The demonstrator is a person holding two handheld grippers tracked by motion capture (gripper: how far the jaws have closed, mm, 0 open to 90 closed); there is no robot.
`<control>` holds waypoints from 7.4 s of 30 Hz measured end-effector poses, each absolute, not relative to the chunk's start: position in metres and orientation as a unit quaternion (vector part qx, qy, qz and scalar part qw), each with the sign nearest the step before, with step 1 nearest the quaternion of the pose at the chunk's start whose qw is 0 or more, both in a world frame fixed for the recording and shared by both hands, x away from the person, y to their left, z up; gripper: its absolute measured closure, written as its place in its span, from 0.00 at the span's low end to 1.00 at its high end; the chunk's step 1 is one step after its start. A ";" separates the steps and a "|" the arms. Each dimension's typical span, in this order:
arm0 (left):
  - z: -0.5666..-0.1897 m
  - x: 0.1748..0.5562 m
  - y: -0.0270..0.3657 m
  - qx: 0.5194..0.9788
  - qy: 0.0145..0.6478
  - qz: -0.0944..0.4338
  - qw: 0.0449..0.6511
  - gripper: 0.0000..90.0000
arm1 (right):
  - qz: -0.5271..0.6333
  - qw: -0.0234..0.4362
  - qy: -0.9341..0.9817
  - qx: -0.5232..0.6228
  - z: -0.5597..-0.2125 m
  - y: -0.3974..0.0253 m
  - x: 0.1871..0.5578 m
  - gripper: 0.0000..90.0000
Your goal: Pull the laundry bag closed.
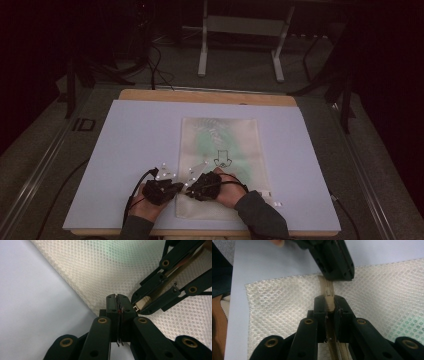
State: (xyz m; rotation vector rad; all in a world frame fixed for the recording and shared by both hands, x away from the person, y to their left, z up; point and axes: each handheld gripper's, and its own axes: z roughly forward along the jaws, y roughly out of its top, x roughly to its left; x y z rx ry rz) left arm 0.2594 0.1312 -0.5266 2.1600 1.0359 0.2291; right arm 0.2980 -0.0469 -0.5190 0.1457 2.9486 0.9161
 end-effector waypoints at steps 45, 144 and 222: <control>-0.529 0.260 0.130 0.843 0.399 0.088 0.350 0.99 | 0.255 0.054 0.965 0.023 -0.512 -0.063 0.289 0.92; -0.528 0.260 0.129 0.846 0.398 0.092 0.344 0.99 | 0.249 0.065 0.965 0.050 -0.508 -0.121 0.279 0.92; -0.528 0.260 0.129 0.845 0.398 0.092 0.344 0.99 | 0.239 0.088 0.961 0.107 -0.500 -0.190 0.270 0.91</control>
